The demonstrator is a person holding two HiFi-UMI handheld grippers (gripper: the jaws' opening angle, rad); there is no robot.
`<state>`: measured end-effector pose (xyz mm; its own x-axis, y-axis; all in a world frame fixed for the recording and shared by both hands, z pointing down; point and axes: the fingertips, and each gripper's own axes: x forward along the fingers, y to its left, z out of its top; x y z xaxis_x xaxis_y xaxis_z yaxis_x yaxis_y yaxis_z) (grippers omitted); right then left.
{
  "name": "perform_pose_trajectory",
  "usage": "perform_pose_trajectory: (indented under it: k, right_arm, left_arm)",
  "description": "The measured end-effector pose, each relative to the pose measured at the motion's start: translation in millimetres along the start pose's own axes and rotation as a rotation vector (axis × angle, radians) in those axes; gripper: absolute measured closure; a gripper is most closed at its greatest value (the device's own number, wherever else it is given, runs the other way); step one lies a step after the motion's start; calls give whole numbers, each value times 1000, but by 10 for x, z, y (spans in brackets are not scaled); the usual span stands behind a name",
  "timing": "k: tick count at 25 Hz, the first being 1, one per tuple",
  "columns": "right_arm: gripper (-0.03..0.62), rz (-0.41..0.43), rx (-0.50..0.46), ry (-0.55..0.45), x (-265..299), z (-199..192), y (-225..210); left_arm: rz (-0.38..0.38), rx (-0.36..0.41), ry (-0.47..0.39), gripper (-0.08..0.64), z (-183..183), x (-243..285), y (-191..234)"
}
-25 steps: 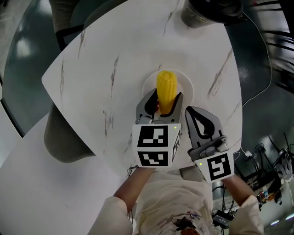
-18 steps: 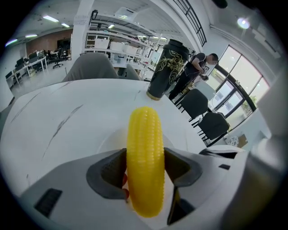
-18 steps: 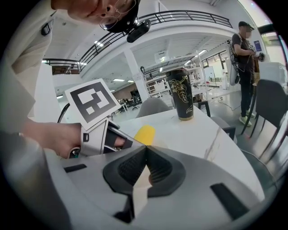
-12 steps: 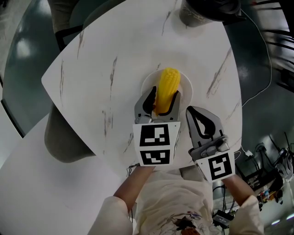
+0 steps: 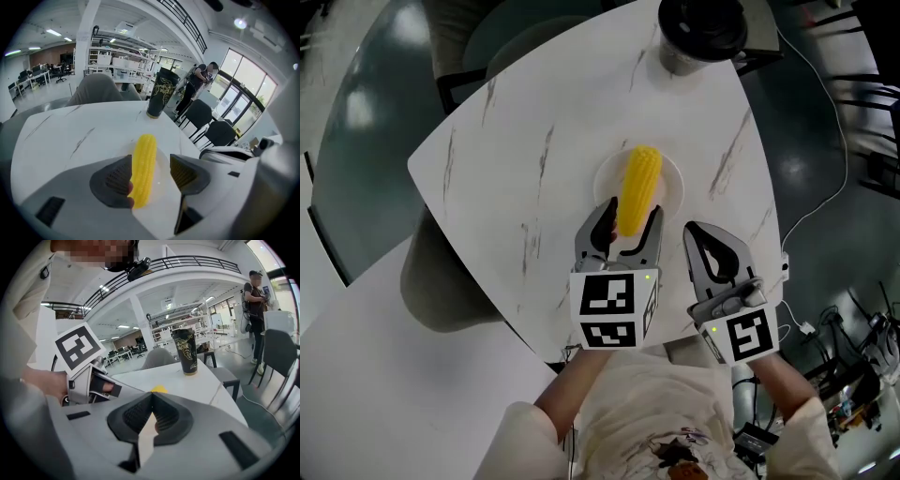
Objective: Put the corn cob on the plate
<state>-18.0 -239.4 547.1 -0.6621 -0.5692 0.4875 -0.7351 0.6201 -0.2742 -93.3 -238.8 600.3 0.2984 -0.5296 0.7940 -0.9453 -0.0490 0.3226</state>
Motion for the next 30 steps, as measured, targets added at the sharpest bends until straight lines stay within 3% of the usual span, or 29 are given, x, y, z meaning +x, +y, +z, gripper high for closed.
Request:
perform_pose_trajectory:
  k: [9, 12, 17, 25, 30]
  right_arm:
    - [588, 1, -52, -49, -470, 340, 180]
    - [589, 0, -60, -66, -631, 434, 208]
    - [589, -15, -50, -96, -914, 551, 280]
    - [589, 9, -39, -124, -1348, 640, 531]
    - [589, 32, -23, -138, -1616, 691, 681]
  left_arm:
    - [-43, -9, -92, 302, 80, -623, -332]
    - [-35, 3, -118, 356, 81, -810, -438]
    - [-30, 17, -148, 365, 27, -1133, -578]
    - [41, 17, -195, 549, -80, -1701, -737]
    - [40, 22, -268, 554, -144, -2133, -914]
